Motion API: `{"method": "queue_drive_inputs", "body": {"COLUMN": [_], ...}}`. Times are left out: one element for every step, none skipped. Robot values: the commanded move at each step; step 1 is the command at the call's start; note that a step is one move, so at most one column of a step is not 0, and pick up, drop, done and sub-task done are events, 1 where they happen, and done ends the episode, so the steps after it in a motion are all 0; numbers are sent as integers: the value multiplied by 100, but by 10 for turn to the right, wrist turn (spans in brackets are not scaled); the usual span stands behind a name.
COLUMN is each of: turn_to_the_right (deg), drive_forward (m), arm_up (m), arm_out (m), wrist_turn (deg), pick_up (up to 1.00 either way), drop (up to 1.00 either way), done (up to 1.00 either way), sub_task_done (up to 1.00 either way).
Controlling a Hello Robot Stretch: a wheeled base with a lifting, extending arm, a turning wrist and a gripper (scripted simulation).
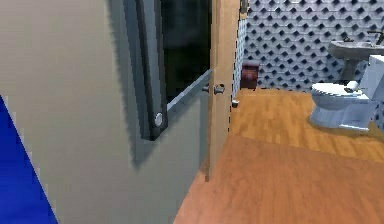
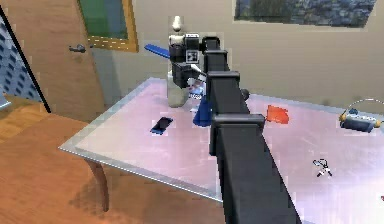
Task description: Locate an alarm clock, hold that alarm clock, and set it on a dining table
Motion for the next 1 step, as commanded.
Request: {"method": "queue_drive_inputs", "body": {"turn_to_the_right": [0], "drive_forward": [0], "arm_up": [0], "arm_out": [0], "wrist_turn": [0], "pick_up": [0], "drop": [0], "done": [100], "sub_task_done": [0]}}
